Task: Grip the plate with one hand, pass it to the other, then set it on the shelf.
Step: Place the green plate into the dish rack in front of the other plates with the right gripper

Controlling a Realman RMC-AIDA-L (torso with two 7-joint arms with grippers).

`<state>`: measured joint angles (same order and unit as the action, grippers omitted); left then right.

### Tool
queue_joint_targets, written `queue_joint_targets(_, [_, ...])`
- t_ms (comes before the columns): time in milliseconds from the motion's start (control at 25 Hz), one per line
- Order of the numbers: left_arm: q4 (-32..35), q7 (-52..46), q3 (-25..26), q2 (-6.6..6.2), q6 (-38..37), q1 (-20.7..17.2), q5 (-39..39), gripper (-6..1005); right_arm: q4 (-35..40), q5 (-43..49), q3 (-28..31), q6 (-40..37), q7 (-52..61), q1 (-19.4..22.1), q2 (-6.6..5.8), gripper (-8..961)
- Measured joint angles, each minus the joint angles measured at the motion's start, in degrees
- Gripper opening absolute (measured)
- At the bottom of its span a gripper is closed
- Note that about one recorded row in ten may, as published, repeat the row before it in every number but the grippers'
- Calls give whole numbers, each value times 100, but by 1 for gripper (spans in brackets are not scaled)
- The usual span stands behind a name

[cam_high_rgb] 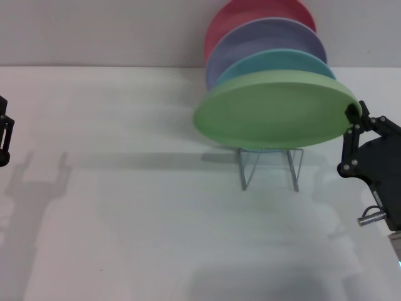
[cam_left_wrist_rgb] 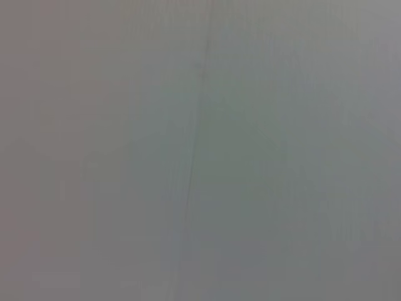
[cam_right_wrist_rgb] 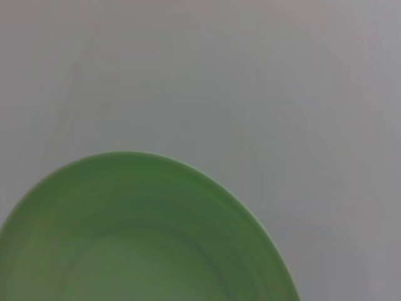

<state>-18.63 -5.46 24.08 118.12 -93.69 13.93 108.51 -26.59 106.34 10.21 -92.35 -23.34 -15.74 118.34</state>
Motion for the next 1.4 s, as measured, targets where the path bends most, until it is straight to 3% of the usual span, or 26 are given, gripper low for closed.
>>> queue_joint_targets(920, [-130, 23, -45, 27, 0, 8, 3, 665, 1053, 32, -1, 337, 1206, -52, 31, 68])
queue_joint_targets(1400, [-132, 28, -45, 34, 51, 13, 3, 665, 1187, 59, -27, 689, 1332, -56, 48, 74])
